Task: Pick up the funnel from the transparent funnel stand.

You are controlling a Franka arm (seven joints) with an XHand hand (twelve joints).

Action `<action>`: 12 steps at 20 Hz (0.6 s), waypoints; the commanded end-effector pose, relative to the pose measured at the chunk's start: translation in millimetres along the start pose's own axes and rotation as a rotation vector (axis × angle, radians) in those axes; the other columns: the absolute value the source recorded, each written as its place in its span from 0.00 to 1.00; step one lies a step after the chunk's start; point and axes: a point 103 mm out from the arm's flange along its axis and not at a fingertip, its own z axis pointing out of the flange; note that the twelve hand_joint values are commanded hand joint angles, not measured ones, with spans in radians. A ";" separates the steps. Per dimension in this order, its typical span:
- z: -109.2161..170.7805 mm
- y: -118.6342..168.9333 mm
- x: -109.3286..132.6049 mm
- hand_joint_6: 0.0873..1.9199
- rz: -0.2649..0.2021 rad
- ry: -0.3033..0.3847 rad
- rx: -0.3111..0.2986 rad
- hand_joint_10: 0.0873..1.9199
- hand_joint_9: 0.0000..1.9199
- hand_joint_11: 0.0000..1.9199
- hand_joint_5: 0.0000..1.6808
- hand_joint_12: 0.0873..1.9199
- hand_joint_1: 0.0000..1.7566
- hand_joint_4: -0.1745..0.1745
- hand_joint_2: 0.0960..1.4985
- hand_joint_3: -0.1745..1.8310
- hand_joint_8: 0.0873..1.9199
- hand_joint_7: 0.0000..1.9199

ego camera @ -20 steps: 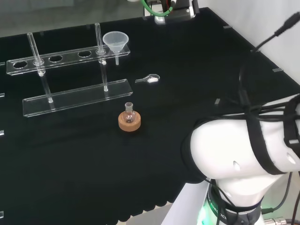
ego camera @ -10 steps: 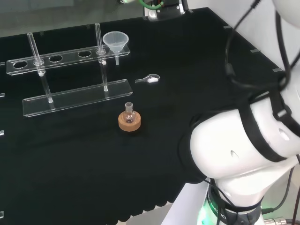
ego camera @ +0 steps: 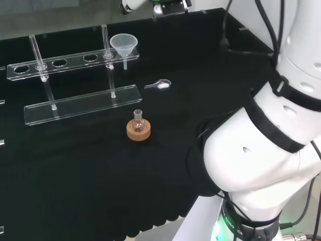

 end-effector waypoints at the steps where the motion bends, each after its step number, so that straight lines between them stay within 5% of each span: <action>1: 27.7 53.1 -1.0 0.00 -0.085 -0.027 0.120 0.33 0.06 0.02 0.05 0.72 0.23 0.54 0.54 0.21 0.17 0.00; 3: 33.7 61.5 5.1 0.00 -0.027 -0.058 0.159 0.34 0.05 0.02 0.03 0.72 0.24 0.54 0.51 0.20 0.14 0.00; 12: 52.1 81.0 25.0 0.00 -0.094 -0.062 0.227 0.27 0.00 0.06 0.00 0.77 0.29 0.64 0.44 0.18 0.00 0.00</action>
